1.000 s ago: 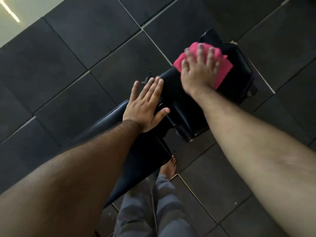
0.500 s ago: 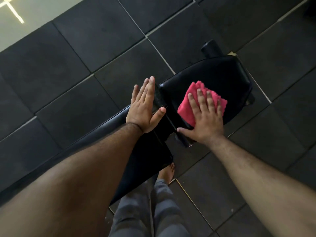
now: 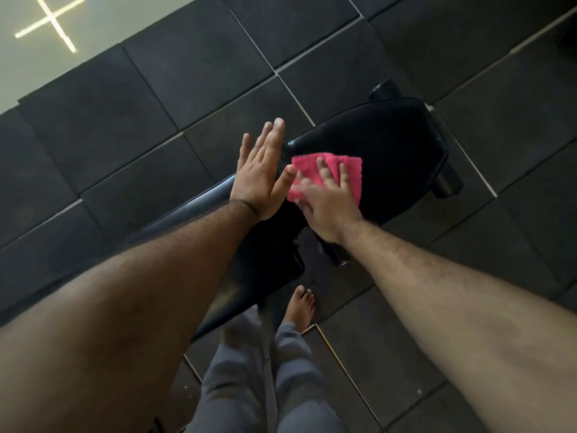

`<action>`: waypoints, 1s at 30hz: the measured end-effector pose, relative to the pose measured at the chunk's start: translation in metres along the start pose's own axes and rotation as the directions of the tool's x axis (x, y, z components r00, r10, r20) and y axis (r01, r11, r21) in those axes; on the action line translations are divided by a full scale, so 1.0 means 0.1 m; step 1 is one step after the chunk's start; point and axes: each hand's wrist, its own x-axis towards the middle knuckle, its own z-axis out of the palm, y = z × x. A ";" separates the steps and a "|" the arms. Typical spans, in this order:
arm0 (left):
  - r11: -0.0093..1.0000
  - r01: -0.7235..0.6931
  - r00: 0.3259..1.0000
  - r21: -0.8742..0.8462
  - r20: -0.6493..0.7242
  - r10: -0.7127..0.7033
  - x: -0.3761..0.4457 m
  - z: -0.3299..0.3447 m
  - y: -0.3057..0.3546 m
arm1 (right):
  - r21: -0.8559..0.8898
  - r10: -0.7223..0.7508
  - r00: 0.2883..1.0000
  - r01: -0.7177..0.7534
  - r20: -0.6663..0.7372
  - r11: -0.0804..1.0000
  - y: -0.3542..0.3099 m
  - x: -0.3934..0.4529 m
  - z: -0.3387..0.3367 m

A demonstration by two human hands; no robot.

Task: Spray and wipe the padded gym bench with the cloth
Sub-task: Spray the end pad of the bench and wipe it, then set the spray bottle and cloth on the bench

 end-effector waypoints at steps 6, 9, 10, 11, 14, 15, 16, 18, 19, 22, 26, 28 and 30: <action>0.991 0.085 0.993 -0.101 -0.074 -0.093 -0.39 -0.30 0.25 | 0.620 0.210 0.968 -0.250 0.138 0.744 -0.41 -0.63 -0.24; 0.967 0.189 0.964 -0.174 -0.157 -0.216 -0.69 -0.50 0.21 | 0.622 0.332 0.939 -0.211 -0.084 0.754 -0.78 -0.48 -0.37; 0.953 0.225 0.946 -0.205 -0.189 -0.264 -0.80 -0.57 0.17 | 0.667 0.373 0.925 -0.233 -0.072 0.707 -0.94 -0.40 -0.41; 0.935 0.260 0.923 -0.241 -0.221 -0.314 -0.93 -0.64 0.12 | 0.757 0.402 0.916 -0.261 -0.003 0.599 -1.12 -0.32 -0.44; 0.863 0.350 0.824 -0.365 -0.317 -0.469 -1.43 -0.85 -0.06 | 0.890 0.394 0.912 -0.268 0.111 0.368 -1.61 -0.10 -0.42; 0.838 0.379 0.783 -0.393 -0.347 -0.517 -1.63 -0.92 -0.13 | 0.908 0.376 0.919 -0.254 0.119 0.332 -1.78 -0.05 -0.39; 0.817 0.406 0.741 -0.410 -0.376 -0.556 -1.84 -0.99 -0.22 | 0.922 0.347 0.927 -0.252 0.143 0.294 -1.94 -0.02 -0.36; 0.782 0.448 0.661 -0.433 -0.428 -0.616 -2.29 -1.14 -0.41 | 0.934 0.251 0.941 -0.283 0.226 0.219 -2.30 -0.01 -0.26; 0.770 0.468 0.625 -0.434 -0.454 -0.635 -2.53 -1.22 -0.51 | 0.934 0.189 0.946 -0.300 0.265 0.195 -2.46 -0.03 -0.19; 0.685 0.581 0.429 -0.439 -0.551 -0.716 -3.28 -1.39 -0.72 | 0.882 0.061 0.945 -0.321 0.320 0.346 -2.94 -0.13 0.07; 0.448 0.538 -0.122 -0.714 -0.592 -0.796 -3.95 -1.59 -0.90 | 0.787 0.017 0.959 -0.244 0.284 0.566 -3.50 -0.30 0.44; 0.468 0.488 -0.164 -0.737 -0.604 -0.780 -4.07 -1.73 -1.10 | 0.742 -0.022 0.964 -0.189 0.265 0.643 -3.71 -0.40 0.58; 0.502 0.488 0.007 -0.714 -0.572 -0.820 -4.08 -1.91 -1.32 | 0.686 -0.047 0.970 -0.134 0.239 0.715 -3.88 -0.49 0.68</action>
